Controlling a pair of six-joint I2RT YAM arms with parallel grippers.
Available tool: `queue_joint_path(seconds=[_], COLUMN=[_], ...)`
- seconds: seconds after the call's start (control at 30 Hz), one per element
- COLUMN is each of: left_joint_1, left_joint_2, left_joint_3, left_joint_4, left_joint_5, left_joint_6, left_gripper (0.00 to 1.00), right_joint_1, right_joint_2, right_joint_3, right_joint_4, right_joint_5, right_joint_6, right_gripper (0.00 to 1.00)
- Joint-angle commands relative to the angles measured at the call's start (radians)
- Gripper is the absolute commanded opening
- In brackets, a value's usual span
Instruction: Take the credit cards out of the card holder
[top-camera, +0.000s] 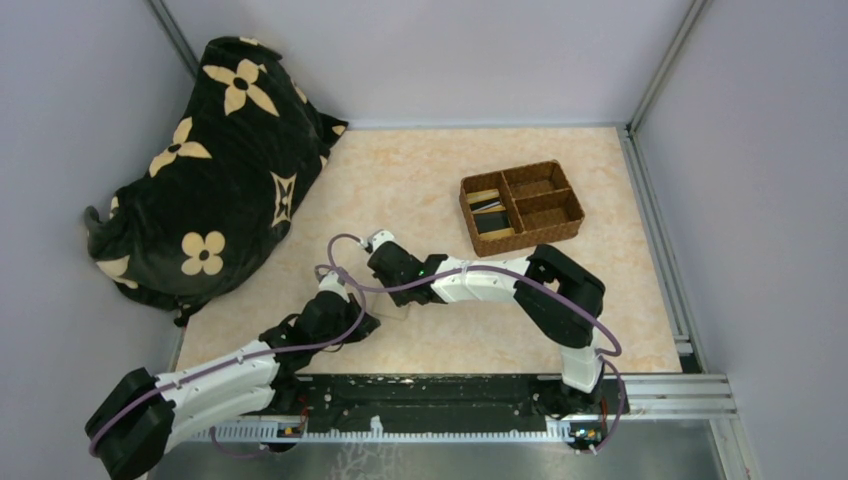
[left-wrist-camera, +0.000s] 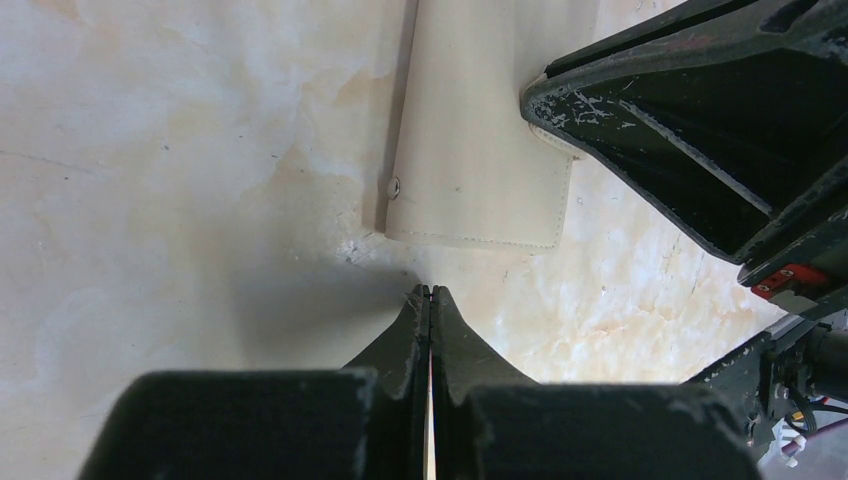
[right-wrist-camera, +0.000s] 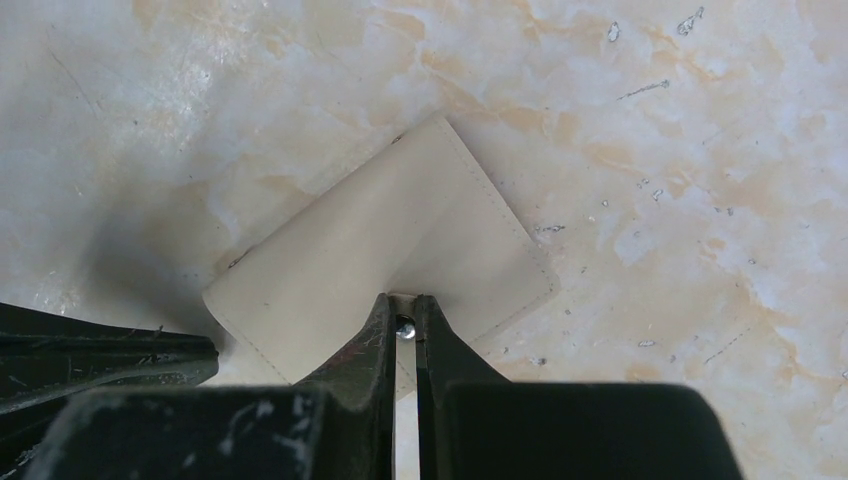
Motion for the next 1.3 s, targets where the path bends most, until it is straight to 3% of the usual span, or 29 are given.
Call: queue_joint_path(seconds=[0.0,0.3,0.53,0.57,0.63,0.7,0.77,0.97,1.27], left_joint_1=[0.006,0.006,0.006,0.006,0.006,0.006,0.006,0.006,0.006], left_joint_2=[-0.017,-0.04,-0.043,-0.04,-0.035,-0.03,-0.026,-0.013,-0.014], left_joint_3=[-0.017,-0.021,-0.016,-0.015,-0.015,-0.015,-0.015,-0.016,-0.023], left_joint_4=[-0.019,-0.027,-0.023,-0.022,-0.02,-0.017,-0.011,0.003,-0.001], left_joint_5=[-0.01,-0.009,-0.007,-0.005,-0.005,-0.003,-0.001,0.011,0.017], left_joint_6=[-0.005,-0.011,-0.011,-0.011,-0.011,-0.013,-0.014,-0.018,-0.021], left_gripper=[0.0,0.0,0.0,0.0,0.0,0.0,0.0,0.0,0.0], right_joint_1=[-0.001,-0.102,-0.111,-0.111,-0.102,-0.087,-0.065,0.008,0.022], right_joint_2=[0.013,-0.174,-0.188,-0.184,-0.181,-0.174,-0.166,-0.119,-0.071], right_joint_3=[-0.025,-0.147,-0.146,-0.148,-0.144,-0.133,-0.113,-0.062,-0.094], right_joint_4=[-0.042,0.165,0.13,0.128,0.118,0.097,0.069,-0.023,-0.027], right_joint_5=[-0.033,-0.329,-0.304,-0.299,-0.267,-0.232,-0.184,-0.02,0.006], right_joint_6=[0.035,0.115,0.085,0.083,0.077,0.064,0.043,0.012,0.06], right_gripper=[0.0,0.0,0.0,0.04,0.23,0.47,0.57,0.57,0.48])
